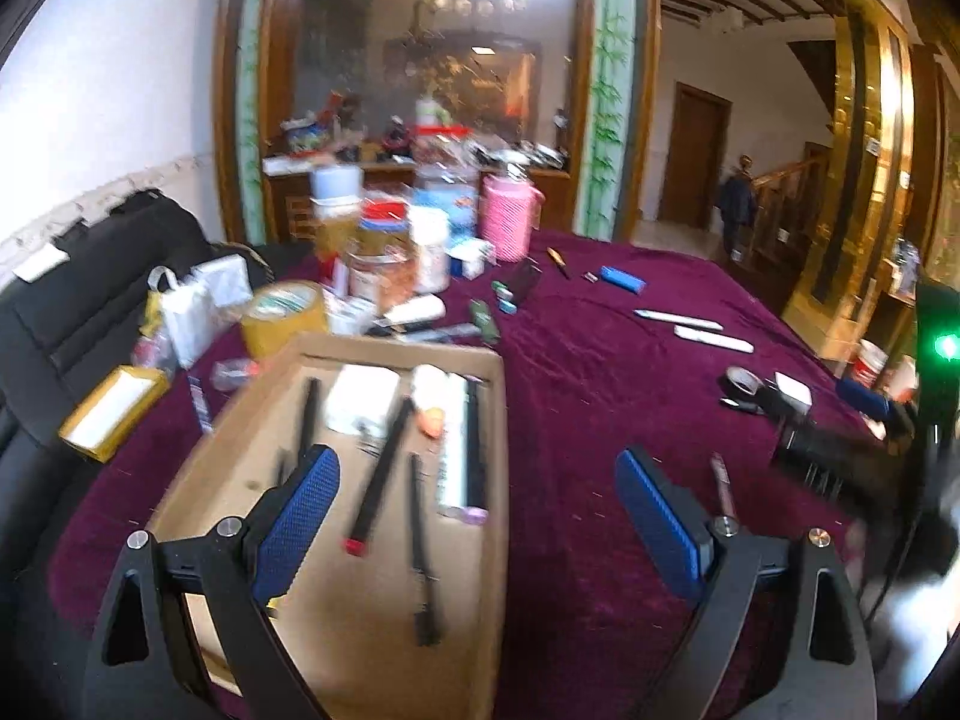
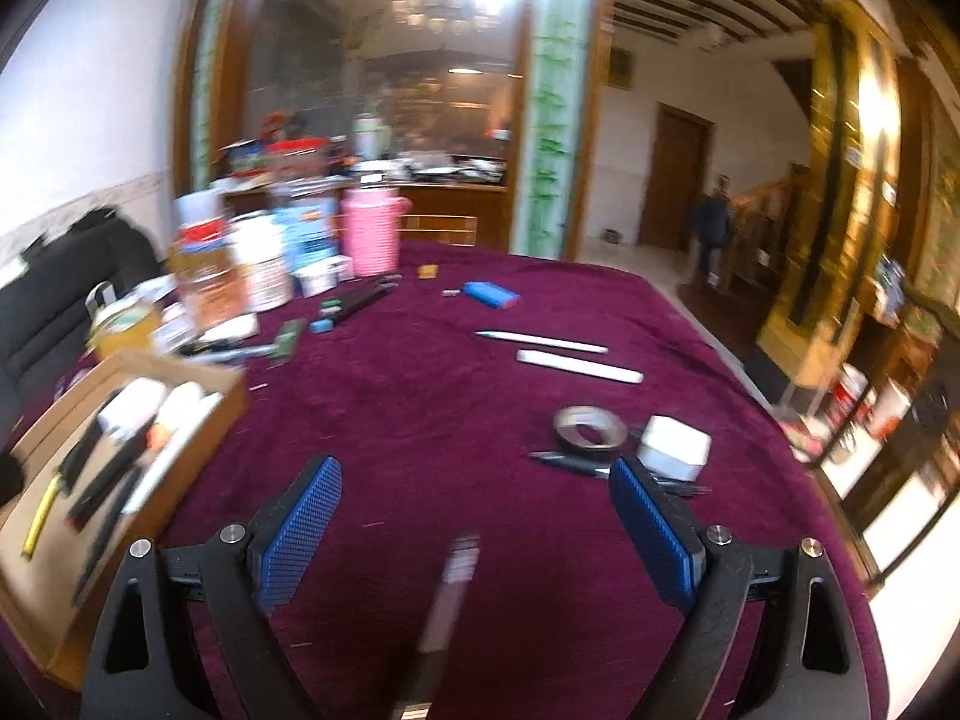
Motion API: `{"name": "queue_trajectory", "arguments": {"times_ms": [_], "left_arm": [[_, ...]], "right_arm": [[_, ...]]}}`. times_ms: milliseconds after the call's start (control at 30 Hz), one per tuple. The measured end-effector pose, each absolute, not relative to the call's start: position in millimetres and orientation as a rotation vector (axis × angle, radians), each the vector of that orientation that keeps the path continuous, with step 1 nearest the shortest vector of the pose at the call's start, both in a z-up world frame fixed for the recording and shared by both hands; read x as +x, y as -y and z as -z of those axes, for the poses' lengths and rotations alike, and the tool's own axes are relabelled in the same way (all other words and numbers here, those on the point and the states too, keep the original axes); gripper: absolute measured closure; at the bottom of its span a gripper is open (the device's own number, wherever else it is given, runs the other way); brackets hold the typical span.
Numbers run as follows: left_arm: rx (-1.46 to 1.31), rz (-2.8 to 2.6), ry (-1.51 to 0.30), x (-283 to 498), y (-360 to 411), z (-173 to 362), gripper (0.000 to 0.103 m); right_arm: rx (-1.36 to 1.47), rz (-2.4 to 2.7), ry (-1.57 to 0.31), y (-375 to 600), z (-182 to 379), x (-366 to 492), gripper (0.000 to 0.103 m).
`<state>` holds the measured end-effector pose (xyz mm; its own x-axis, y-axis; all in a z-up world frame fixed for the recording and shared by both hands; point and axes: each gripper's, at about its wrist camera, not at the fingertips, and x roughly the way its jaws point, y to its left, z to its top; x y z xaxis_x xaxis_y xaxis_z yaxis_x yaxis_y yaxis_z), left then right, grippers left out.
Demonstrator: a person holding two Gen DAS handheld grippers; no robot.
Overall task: Organize rigid objects
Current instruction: 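Grasp the clear gel pen on the cloth with the left tool and lift it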
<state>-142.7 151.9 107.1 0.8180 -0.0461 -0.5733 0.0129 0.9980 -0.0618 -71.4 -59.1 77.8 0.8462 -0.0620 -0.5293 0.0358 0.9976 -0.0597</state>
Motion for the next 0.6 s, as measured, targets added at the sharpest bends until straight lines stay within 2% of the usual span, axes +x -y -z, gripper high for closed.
{"name": "queue_trajectory", "arguments": {"times_ms": [367,600], "left_arm": [[-0.04,0.273,-0.88,-96.1,-53.8,-51.5,0.01],[0.1,0.299,-0.915,-70.8,3.6,-23.7,0.012]], "right_arm": [[0.157,0.188,-0.531,191.7,-54.4,-31.3,0.01],[0.313,0.174,-0.563,224.4,-42.9,-26.7,0.01]]}}
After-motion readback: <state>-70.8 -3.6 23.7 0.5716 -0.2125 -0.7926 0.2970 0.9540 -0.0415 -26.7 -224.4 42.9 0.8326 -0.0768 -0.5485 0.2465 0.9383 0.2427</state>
